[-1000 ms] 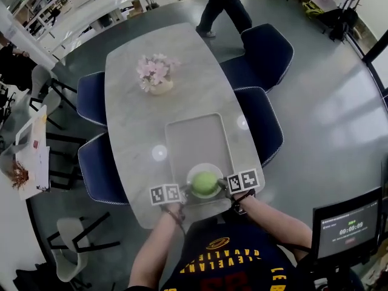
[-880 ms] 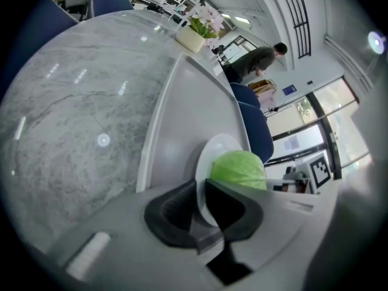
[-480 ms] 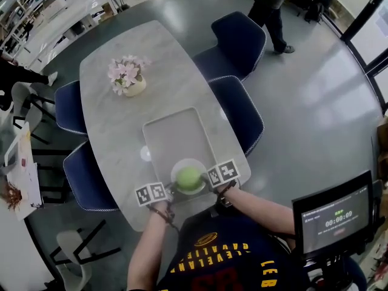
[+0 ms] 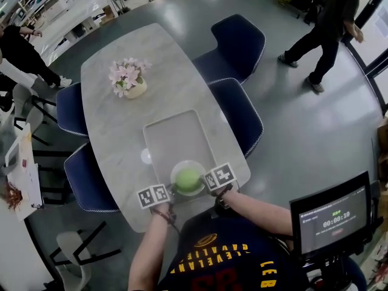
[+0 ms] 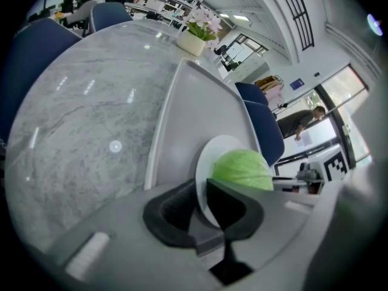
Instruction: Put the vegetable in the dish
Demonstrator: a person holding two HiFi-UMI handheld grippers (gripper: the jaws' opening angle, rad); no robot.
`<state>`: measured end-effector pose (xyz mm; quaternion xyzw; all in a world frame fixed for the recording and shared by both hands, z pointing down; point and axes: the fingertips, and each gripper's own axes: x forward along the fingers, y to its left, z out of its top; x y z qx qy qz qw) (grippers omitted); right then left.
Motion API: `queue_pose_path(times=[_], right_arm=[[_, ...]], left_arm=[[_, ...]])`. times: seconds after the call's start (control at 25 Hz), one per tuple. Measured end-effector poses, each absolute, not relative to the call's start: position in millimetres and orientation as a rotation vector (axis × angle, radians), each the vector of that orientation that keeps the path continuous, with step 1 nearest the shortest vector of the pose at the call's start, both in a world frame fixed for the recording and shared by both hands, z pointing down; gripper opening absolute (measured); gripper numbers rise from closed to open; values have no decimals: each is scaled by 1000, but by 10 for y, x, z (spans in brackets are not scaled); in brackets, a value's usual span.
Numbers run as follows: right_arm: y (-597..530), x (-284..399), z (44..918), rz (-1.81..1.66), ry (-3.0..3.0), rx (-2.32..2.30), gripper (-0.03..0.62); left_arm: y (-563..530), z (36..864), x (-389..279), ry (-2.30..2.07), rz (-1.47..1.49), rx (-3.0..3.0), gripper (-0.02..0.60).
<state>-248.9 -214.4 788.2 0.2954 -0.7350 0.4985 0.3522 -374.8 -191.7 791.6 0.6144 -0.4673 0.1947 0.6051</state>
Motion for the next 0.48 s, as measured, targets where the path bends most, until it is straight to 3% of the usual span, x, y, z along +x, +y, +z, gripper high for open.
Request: queue_pose_path(times=[0.24,0.48], right_arm=[[-2175,-2482,7879,1133,-1914,746,117],[-2133,-2403,7914,1160,-1908,784,95]], left_arm=[[-1943,7916,-3765,-1114,471,1441,57],[-1877,7940,-3804,-1125,404,1439,35]])
